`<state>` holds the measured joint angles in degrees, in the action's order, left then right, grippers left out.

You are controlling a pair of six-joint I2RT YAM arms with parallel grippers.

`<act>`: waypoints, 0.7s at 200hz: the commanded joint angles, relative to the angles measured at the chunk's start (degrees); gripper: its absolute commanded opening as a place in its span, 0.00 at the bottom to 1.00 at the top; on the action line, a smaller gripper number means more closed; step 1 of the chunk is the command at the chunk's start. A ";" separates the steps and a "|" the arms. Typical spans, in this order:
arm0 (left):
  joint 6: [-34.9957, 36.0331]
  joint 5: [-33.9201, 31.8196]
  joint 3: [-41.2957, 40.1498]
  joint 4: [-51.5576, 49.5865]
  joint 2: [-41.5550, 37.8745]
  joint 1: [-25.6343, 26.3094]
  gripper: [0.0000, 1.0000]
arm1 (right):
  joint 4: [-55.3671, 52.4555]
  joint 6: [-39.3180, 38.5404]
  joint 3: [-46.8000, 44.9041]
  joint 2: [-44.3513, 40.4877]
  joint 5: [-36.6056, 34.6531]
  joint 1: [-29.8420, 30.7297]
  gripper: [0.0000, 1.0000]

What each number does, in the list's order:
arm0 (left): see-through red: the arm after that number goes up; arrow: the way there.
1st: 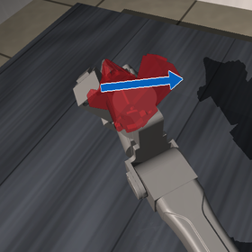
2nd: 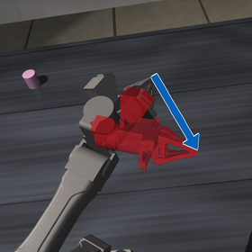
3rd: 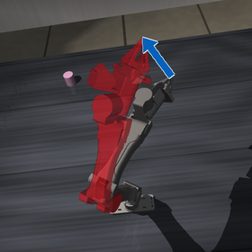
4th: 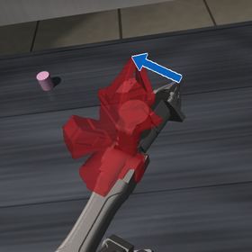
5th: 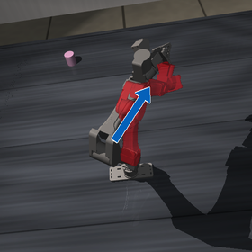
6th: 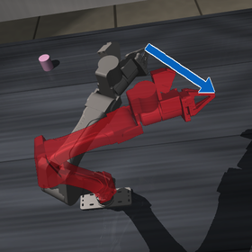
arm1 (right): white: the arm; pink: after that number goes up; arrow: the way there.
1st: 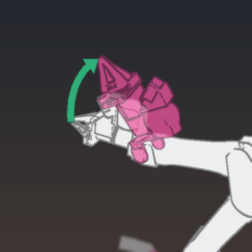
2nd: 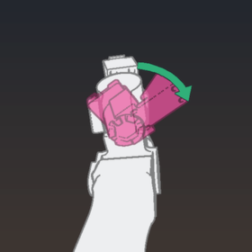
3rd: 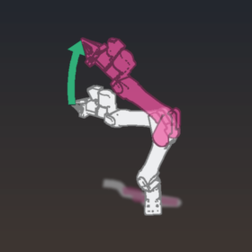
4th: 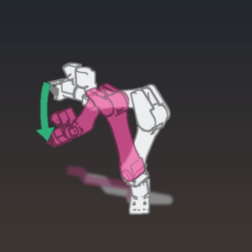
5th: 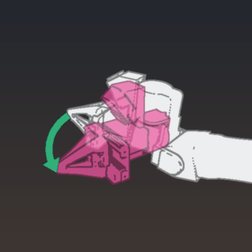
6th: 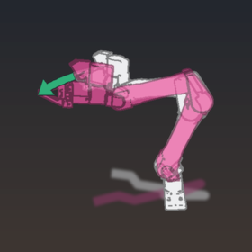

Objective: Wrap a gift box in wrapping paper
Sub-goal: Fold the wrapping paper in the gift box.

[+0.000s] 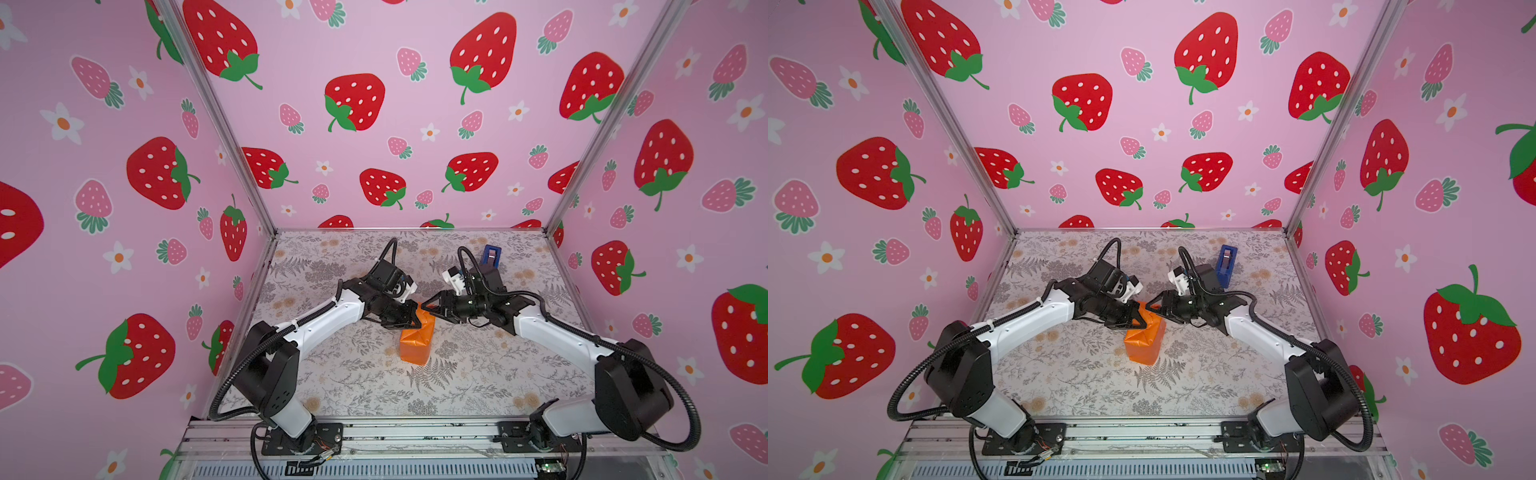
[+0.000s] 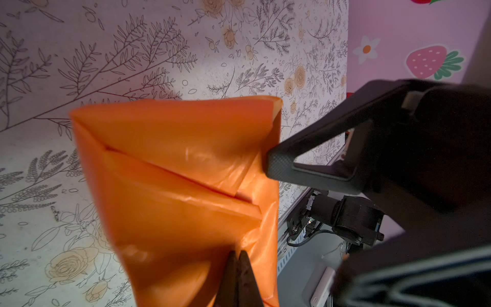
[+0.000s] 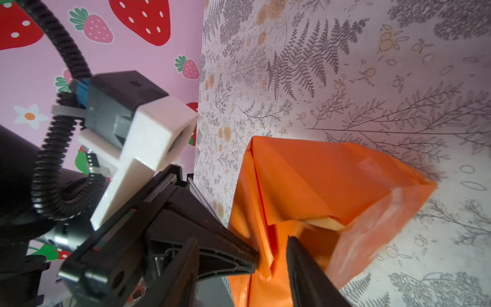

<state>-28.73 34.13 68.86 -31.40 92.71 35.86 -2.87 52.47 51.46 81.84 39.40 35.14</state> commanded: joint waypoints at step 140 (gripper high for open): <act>0.87 -2.99 -2.03 -5.99 0.79 0.18 0.00 | 5.49 15.01 -0.56 3.64 -9.15 1.34 0.70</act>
<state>-28.69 33.89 68.86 -31.51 92.66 35.83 3.51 64.18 52.01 84.16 35.03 36.18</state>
